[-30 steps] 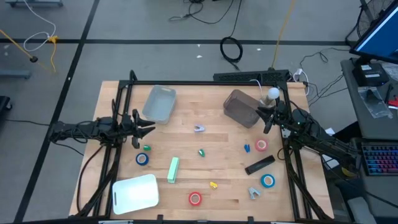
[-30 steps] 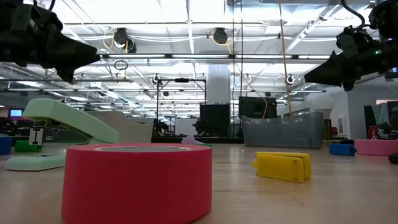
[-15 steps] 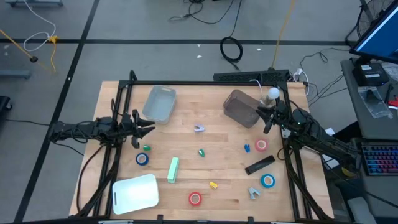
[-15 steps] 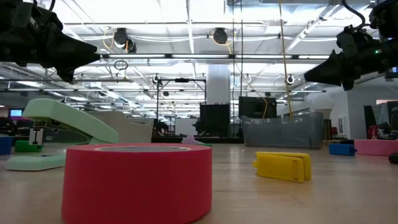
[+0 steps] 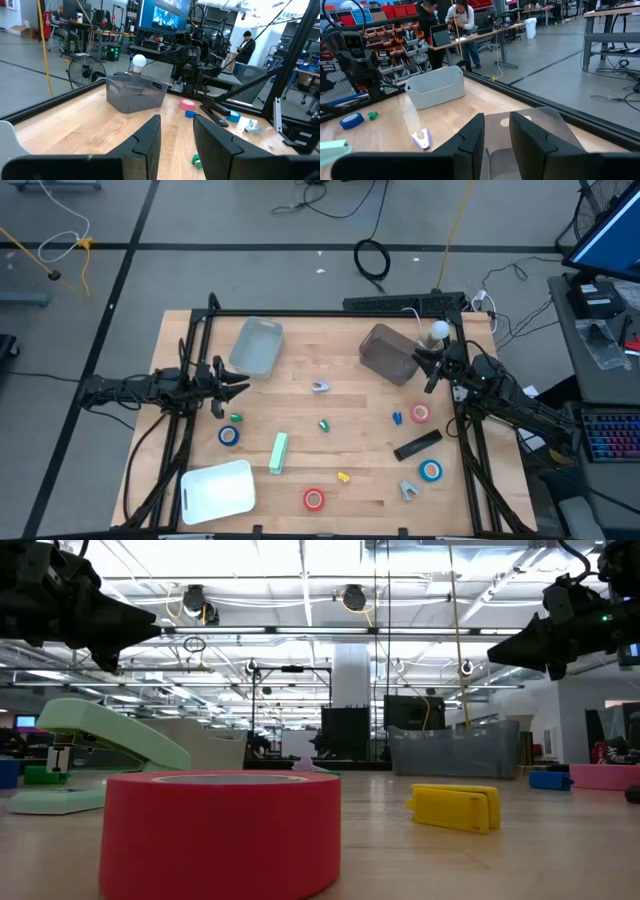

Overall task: Pick and place Stapler, Stapler remover, tape
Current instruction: Put the pink tape into the white bin

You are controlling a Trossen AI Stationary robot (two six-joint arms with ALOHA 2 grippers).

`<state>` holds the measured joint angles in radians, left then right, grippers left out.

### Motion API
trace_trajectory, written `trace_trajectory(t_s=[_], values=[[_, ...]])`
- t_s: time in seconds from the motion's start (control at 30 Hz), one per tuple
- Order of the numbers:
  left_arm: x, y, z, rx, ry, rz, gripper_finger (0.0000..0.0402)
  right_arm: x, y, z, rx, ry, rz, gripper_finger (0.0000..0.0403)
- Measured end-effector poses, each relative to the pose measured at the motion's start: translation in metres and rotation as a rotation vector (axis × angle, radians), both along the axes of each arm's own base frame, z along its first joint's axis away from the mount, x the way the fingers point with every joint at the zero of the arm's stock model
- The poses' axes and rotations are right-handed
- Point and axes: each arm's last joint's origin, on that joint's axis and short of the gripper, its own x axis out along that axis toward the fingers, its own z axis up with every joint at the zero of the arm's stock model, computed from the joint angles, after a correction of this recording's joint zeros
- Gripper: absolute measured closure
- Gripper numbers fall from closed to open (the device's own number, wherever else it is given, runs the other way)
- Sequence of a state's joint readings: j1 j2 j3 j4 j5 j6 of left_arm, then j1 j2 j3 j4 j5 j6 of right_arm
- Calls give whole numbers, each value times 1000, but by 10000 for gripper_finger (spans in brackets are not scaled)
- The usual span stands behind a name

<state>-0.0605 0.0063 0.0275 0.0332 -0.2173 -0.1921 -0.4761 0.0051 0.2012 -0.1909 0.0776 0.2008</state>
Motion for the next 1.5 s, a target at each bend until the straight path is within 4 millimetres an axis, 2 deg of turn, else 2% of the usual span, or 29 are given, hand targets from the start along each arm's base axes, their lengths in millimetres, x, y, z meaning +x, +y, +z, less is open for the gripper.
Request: trace_trajectory(t_s=[0.33,0.47,0.6,0.73,1.0,1.2,1.33,1.5], values=[[0,0,0,0,-1,-1,282,1,1,3,-19,-25,36,319],[0,0,0,-4,-2,-4,282,1,2,11,-44,-60,84,319],[0,0,0,-4,-1,-4,282,0,4,27,-43,-9,107,319],[0,0,0,0,-1,-2,282,1,3,45,16,121,119,319],[0,0,1,6,-1,1,282,13,3,89,215,339,271,319],[0,0,0,6,2,1,282,18,6,112,399,593,300,319],[0,0,0,6,5,2,282,22,7,113,574,756,237,319],[0,0,0,6,6,1,282,23,11,91,807,1011,153,319]])
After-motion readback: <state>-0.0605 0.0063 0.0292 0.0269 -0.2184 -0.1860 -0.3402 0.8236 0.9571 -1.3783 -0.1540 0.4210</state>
